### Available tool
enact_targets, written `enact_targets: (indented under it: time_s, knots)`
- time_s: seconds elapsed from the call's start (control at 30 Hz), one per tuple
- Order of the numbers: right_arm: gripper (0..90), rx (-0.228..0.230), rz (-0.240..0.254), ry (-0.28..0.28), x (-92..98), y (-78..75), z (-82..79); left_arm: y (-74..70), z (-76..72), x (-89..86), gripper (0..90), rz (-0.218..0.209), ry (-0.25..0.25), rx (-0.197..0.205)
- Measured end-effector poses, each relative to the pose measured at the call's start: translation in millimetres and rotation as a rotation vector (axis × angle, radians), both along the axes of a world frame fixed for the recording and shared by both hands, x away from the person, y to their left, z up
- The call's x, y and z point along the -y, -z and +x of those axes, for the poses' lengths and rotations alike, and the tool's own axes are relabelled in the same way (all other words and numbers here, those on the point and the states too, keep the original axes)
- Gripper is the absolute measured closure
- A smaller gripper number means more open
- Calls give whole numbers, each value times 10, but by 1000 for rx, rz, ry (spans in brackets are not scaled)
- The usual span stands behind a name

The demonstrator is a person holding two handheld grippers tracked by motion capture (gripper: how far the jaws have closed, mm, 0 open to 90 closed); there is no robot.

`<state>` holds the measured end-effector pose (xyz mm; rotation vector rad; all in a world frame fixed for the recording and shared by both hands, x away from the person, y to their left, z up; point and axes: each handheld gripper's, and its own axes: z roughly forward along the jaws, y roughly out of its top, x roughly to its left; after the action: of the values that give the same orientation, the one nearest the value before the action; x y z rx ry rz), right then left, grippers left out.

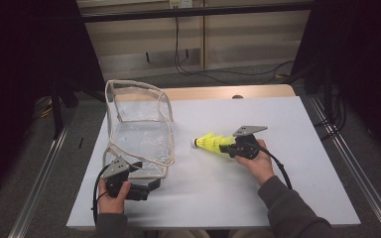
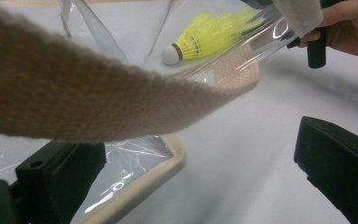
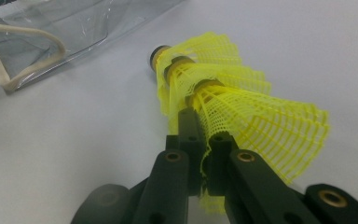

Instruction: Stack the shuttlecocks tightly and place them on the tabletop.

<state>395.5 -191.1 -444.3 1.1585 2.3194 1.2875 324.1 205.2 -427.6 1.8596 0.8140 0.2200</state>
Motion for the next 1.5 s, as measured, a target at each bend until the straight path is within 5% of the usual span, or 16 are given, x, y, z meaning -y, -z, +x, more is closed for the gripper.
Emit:
enact_targets:
  time_s: [0.73,1.5]
  knots:
    - [875,-5,20,-5,-44,40,6,2,2,0,19,3,0,2]
    - [697,-12,-1,-13,60,-8,-168,3,1,4,19,5,-2,-1]
